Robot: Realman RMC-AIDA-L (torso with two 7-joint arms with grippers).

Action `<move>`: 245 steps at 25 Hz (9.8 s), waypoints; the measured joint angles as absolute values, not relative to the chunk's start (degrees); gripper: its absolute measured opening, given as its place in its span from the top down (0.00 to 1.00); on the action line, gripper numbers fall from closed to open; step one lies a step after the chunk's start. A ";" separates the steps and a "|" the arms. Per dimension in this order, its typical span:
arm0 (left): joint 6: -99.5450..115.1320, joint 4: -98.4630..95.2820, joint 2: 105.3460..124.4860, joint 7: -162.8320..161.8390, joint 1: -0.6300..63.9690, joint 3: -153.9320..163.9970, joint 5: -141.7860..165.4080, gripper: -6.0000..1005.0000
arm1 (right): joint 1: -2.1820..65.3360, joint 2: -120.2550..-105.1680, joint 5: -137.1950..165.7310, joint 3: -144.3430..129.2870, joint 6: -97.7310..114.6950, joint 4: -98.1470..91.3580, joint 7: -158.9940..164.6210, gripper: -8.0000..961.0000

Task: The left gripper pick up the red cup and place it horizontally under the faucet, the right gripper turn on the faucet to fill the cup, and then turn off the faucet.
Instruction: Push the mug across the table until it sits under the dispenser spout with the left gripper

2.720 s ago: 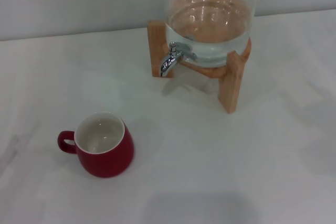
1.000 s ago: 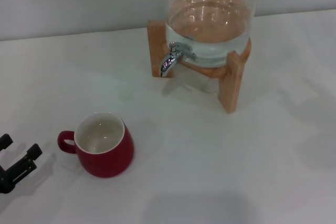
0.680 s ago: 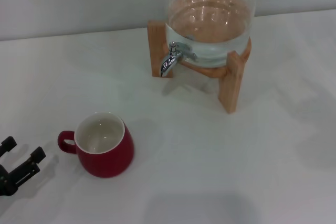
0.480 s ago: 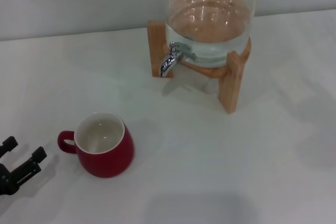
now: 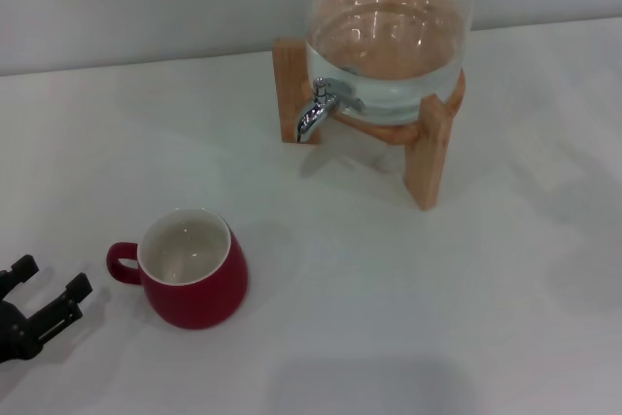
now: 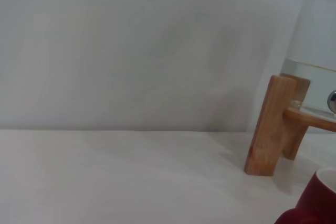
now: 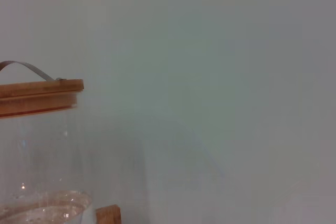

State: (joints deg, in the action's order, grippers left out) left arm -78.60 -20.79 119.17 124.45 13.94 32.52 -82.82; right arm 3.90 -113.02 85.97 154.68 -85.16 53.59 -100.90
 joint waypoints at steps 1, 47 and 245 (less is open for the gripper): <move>-78.44 -20.71 119.18 124.45 14.15 32.52 -82.82 0.13 | 3.91 -113.02 85.97 154.68 -85.16 53.60 -100.90 0.25; -78.01 -20.79 119.18 126.12 16.70 32.60 -80.00 0.13 | 4.49 -113.00 85.96 154.77 -85.07 53.44 -100.99 0.25; -57.31 -6.48 119.71 136.53 39.58 36.25 -88.76 0.85 | 5.46 -114.17 85.16 154.23 -85.51 52.83 -102.39 0.25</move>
State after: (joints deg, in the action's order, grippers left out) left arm -57.31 -6.48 119.71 136.53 39.58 36.25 -88.76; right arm 5.46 -114.17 85.16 154.23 -85.51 52.83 -102.39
